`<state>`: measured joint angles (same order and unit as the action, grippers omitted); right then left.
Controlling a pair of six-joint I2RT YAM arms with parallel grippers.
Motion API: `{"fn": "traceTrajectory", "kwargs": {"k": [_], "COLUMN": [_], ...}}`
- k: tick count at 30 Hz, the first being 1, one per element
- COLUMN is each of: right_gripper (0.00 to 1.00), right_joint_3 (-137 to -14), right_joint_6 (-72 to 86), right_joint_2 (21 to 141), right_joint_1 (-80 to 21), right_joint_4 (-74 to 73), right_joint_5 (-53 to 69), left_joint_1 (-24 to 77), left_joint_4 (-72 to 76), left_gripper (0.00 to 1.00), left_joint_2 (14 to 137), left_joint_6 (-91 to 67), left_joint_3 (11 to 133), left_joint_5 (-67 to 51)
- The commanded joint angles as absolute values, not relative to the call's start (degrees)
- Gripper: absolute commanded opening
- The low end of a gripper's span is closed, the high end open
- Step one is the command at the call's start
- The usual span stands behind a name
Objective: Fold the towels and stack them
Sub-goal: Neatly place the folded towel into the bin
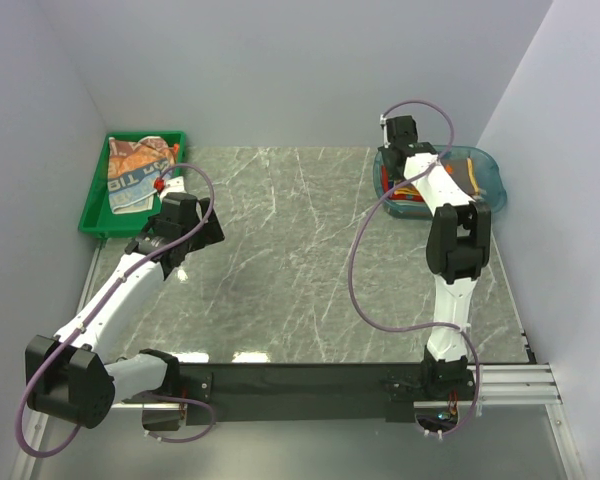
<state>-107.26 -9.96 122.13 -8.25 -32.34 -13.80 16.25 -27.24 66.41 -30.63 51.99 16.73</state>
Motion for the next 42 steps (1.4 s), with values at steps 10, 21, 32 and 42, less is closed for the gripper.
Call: {"fn": "traceTrajectory", "kwargs": {"k": [10,21,32,42], "right_gripper": [0.56,0.47,0.53,0.87], "right_joint_3": [-108.7,-97.9,-81.2,-59.9], "right_joint_6": [-5.2,4.3,7.0,17.9], "right_joint_2": [122.6,113.9,87.2,45.6], "right_joint_1": [-9.4,-8.7,-8.5,-8.6], "right_joint_4": [-34.0,-26.6,-24.8,-28.2], "right_joint_5": [-7.9,1.8,4.8,-7.9], "left_joint_1": [15.6,15.5,15.5,15.5], "left_joint_4": [-26.3,-26.5,-26.2,-30.8], "left_gripper": [1.00,0.99,0.99,0.99], "left_joint_2": [65.6,64.1,57.9,34.9], "left_joint_6": [-29.4,-29.2,-29.2,-33.2], "left_joint_3": [52.6,52.5,52.0,52.1], "left_joint_5": [16.0,16.6,16.6,25.5]}}
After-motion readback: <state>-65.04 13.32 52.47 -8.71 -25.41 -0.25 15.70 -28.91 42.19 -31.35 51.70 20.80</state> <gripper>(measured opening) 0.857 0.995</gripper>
